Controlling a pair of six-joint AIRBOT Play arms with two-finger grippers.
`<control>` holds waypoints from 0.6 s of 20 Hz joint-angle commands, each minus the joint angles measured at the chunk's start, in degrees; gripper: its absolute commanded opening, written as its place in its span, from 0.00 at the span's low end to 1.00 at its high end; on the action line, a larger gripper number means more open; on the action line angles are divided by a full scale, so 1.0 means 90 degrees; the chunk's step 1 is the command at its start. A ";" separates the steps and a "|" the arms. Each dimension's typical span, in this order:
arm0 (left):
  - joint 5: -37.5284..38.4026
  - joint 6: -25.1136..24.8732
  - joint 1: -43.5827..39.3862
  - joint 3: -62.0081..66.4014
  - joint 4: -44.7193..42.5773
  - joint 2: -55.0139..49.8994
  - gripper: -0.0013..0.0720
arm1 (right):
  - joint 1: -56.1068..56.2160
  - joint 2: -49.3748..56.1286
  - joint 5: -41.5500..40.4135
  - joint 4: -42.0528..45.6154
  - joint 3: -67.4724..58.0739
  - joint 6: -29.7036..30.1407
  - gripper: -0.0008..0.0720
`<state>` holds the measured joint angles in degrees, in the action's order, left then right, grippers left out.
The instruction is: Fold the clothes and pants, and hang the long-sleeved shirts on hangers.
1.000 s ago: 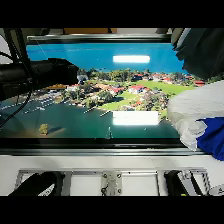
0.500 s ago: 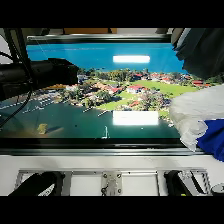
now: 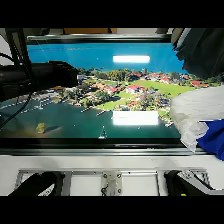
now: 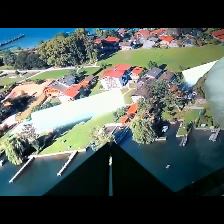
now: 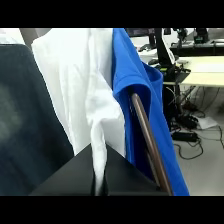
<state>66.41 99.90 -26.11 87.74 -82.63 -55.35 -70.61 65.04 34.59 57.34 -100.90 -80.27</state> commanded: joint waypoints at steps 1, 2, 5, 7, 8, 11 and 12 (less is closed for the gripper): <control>0.0168 0.0002 0.0002 -0.0002 0.0027 -0.0010 0.03 | 0.0049 0.0165 0.0019 0.0277 -0.0100 -0.0401 0.02; 0.0168 0.0002 0.0002 -0.0002 0.0027 -0.0010 0.03 | 0.0053 0.0185 0.0039 0.0330 -0.0100 -0.0398 0.02; 0.0168 0.0005 -0.0007 -0.0002 0.0034 -0.0012 0.03 | 0.0053 0.0223 0.0216 0.0454 -0.0100 -0.0401 0.02; 0.0168 0.0002 -0.0070 -0.0002 0.0022 -0.0012 0.03 | 0.0053 0.0253 0.0503 0.0818 -0.0100 -0.0425 0.02; 0.0168 0.0002 -0.0070 -0.0002 0.0029 -0.0012 0.03 | 0.0053 0.0257 0.0690 0.1015 -0.0100 -0.0425 0.02; 0.0168 0.0002 -0.0068 -0.0002 0.0027 -0.0015 0.03 | 0.0051 0.0216 0.0872 0.1222 -0.0100 -0.0420 0.03; 0.0170 0.0002 -0.0070 -0.0002 0.0027 -0.0015 0.03 | 0.0051 0.0177 0.0843 0.1224 -0.0097 -0.0418 0.13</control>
<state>67.92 99.96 -26.70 87.74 -82.35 -55.46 -70.17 67.07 41.32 66.85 -101.78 -84.27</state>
